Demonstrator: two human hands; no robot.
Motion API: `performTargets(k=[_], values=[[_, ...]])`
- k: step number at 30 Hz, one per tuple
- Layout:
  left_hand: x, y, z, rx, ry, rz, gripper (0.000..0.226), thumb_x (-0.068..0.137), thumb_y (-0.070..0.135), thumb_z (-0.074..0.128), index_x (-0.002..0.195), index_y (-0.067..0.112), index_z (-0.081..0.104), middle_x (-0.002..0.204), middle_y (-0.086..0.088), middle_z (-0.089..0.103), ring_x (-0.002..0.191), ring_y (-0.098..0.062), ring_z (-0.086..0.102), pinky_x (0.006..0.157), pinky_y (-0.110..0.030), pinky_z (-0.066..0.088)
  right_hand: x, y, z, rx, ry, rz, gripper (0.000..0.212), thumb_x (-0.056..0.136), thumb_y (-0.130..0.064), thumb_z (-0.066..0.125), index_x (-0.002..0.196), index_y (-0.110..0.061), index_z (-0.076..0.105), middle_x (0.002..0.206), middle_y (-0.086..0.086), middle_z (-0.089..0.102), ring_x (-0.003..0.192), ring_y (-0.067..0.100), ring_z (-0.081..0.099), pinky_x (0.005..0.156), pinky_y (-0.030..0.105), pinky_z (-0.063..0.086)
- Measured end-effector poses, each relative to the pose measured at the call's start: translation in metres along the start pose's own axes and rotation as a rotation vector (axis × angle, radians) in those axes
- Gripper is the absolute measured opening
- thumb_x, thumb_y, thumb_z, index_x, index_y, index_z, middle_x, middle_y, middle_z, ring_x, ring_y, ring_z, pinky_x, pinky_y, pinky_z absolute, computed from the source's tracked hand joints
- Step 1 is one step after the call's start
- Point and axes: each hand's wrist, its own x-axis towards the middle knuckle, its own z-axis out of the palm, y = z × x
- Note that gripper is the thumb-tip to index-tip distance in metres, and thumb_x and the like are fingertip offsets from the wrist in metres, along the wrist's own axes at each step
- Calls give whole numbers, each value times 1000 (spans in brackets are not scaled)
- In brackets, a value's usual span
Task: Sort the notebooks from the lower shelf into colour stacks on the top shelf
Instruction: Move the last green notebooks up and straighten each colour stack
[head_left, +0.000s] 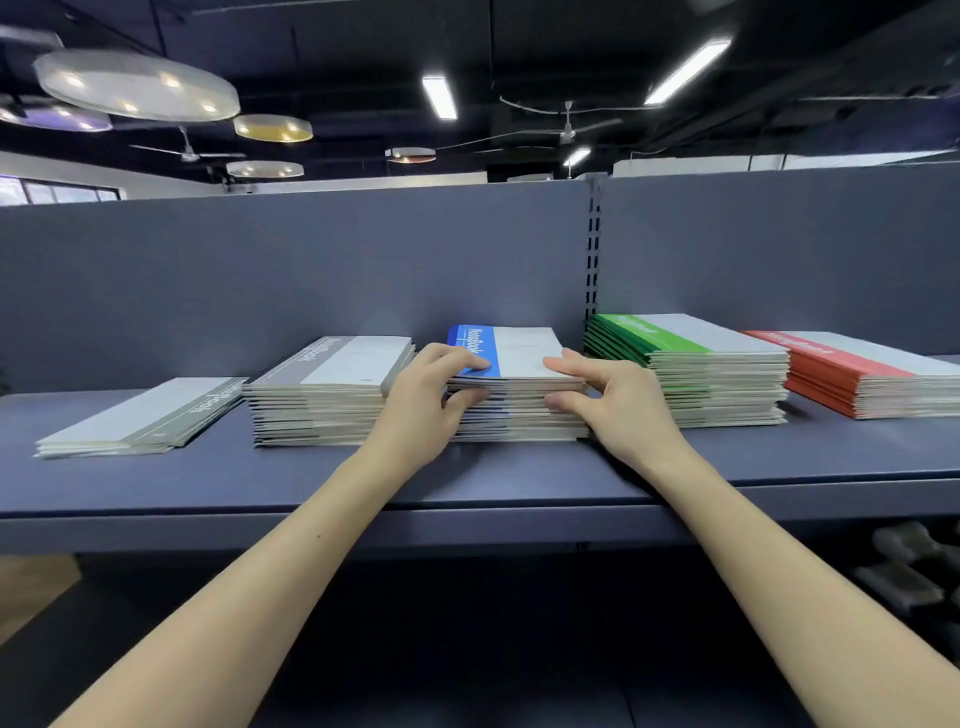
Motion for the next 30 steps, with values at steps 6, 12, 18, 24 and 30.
performTargets(k=[6, 12, 18, 24, 30], values=[[-7, 1, -5, -56, -48, -59, 54, 84, 22, 79, 134, 24, 61, 143, 1, 50, 134, -6, 42, 102, -5, 28, -9, -1, 0, -26, 4, -7, 57, 79, -22, 83, 133, -26, 64, 122, -13, 65, 113, 5, 59, 88, -5, 30], [-10, -3, -15, -135, -197, -172, 86, 71, 11, 87, 142, 41, 48, 157, 8, 35, 138, 16, 22, 112, -22, 35, -16, 1, -1, -92, -100, 15, 74, 72, -25, 88, 138, -36, 57, 106, -2, 72, 98, 19, 66, 97, 29, 49], [-7, -5, -13, -159, -193, -177, 75, 70, 7, 87, 131, 39, 58, 148, 14, 35, 118, 34, 27, 96, 0, 33, -11, 2, -2, -100, -37, 17, 62, 74, -30, 87, 131, -36, 64, 108, -1, 73, 106, 21, 62, 96, 30, 46], [-2, -2, -12, -198, -189, -239, 71, 73, 1, 83, 128, 40, 62, 156, 8, 35, 124, 4, 45, 89, 3, 35, -5, 3, 1, -77, 29, 10, 59, 72, -26, 88, 127, -30, 68, 109, -7, 72, 102, 17, 64, 86, 14, 43], [-8, 3, -10, -190, -158, -195, 72, 79, 7, 79, 138, 38, 53, 151, 11, 40, 129, 17, 36, 97, -5, 38, -8, 3, 2, -107, 13, -9, 56, 77, -39, 84, 130, -33, 66, 108, -2, 73, 101, 17, 63, 90, 25, 45]])
